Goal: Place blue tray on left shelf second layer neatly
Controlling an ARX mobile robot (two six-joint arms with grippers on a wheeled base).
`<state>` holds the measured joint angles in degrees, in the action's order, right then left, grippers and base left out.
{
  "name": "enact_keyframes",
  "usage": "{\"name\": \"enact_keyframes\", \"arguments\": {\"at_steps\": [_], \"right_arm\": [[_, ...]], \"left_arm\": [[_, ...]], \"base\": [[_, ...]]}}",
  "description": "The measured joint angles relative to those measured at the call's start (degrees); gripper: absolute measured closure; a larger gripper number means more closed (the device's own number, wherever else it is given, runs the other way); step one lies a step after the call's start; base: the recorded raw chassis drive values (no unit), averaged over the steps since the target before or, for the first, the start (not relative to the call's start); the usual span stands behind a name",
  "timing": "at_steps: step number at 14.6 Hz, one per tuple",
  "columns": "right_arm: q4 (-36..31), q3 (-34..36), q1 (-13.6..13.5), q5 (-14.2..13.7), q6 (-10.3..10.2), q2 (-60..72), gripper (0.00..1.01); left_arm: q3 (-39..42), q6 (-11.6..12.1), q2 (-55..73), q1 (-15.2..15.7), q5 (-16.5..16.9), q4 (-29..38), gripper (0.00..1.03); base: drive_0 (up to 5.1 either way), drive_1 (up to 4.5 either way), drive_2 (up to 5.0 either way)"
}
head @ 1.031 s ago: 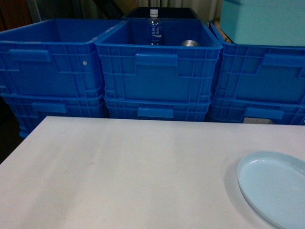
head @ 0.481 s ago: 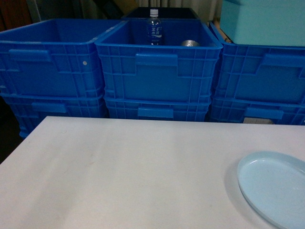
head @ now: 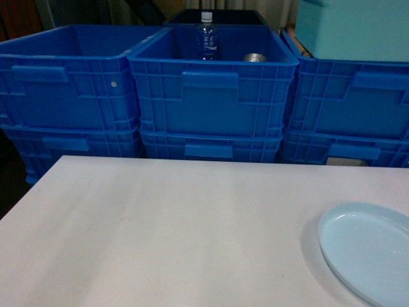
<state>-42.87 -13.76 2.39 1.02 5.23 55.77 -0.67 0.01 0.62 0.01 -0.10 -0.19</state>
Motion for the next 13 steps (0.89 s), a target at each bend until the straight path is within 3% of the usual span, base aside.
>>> {"name": "enact_keyframes", "arguments": {"at_steps": [1,4,9,13], "right_arm": [[-2.25,-3.39,0.26,-0.68,0.55,7.82,0.03],[1.60,-12.96,1.46,-0.13,2.01,27.23,0.03],[2.27,-18.40,3.23,-1.55,2.27,47.06,0.03],[1.75,-20.96,4.85,-2.36,2.99,54.82,0.03]], "left_arm": [[0.00,0.02,0.00,0.00,0.07,0.00,0.05],[0.00,0.00,0.00,0.00,0.02,0.00,0.05],[0.00,0.00,0.00,0.00,0.04,0.00,0.05],[0.00,0.00,0.00,0.00,0.07,0.00,0.05]], "base": [[0.0,0.00,0.0],[0.0,0.00,0.0],[0.0,0.00,0.0],[0.0,0.00,0.0]]}}
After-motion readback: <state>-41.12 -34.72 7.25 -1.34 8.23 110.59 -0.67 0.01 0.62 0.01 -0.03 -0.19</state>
